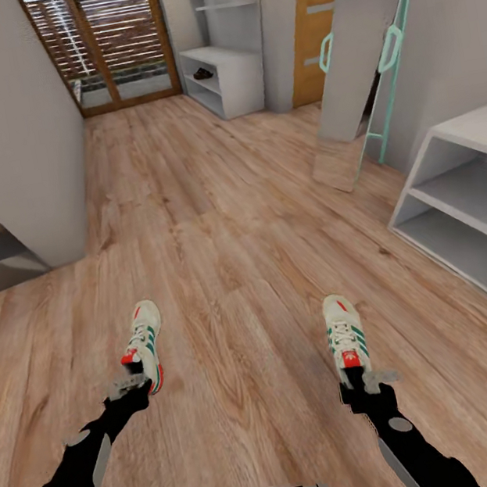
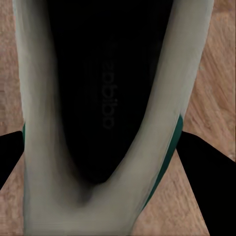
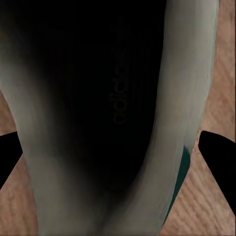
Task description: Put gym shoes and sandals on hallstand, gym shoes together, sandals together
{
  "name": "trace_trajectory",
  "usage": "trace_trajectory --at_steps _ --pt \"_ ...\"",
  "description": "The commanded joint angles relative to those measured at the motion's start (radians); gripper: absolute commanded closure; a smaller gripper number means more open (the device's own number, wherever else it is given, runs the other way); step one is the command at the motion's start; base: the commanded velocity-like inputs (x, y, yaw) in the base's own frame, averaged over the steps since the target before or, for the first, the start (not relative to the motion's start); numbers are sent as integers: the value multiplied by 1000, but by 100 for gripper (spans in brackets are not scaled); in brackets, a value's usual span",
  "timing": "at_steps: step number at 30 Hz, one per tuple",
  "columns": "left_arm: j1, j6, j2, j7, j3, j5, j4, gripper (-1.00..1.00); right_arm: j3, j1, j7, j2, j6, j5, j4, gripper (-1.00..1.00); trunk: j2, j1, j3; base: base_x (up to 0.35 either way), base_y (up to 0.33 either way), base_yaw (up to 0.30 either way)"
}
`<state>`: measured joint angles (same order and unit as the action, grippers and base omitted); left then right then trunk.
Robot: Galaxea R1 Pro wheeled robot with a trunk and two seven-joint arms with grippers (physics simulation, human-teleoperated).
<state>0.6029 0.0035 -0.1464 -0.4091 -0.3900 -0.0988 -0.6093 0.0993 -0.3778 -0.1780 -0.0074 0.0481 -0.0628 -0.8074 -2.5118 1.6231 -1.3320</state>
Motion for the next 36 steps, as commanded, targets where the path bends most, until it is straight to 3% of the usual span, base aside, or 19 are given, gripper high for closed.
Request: trace_trajectory --at_steps 1,4,6,8,12,14,15,19,20,24,36 --pt "-10 -10 3 7 -8 -4 -2 100 5 0 -8 -1 4 -1 6 100 0 0 -1 308 -139 -263" --pt "-68 -117 12 88 -10 -1 11 100 5 0 -7 -2 -53 18 57 100 0 0 -1 309 -139 -263" --pt "-79 -151 15 113 -10 -2 23 100 5 0 -6 -2 -78 25 70 100 0 0 0 309 -139 -263" --pt "-96 -219 19 190 -11 -2 92 100 6 0 -6 -1 -122 76 115 100 0 0 0 309 -139 -248" --pt "-101 -303 20 225 -12 -6 178 100 5 1 -9 -1 -161 125 176 100 0 0 1 309 -136 -101" --pt "-104 -334 19 237 -11 -6 206 100 4 1 -9 -2 -204 131 204 100 0 0 1 309 -127 -24" --pt "-107 -359 20 263 -11 -7 236 100 4 2 -9 -1 -270 135 254 100 0 0 1 281 -80 -7" --pt "-134 -372 20 281 -10 -6 252 100 4 2 -9 -1 -325 135 304 100 0 0 1 157 -41 -4" --pt "-168 -397 20 285 -10 -7 256 100 2 2 -9 -2 -357 133 339 100 0 0 1 17 -4 0" --pt "-212 -453 22 296 -9 -6 279 100 -1 2 -9 -4 -388 132 398 100 0 0 1 6 -2 3" --pt "-260 -536 21 358 -10 -5 296 100 -4 2 -9 -33 -480 128 478 100 0 0 1 1 0 202"
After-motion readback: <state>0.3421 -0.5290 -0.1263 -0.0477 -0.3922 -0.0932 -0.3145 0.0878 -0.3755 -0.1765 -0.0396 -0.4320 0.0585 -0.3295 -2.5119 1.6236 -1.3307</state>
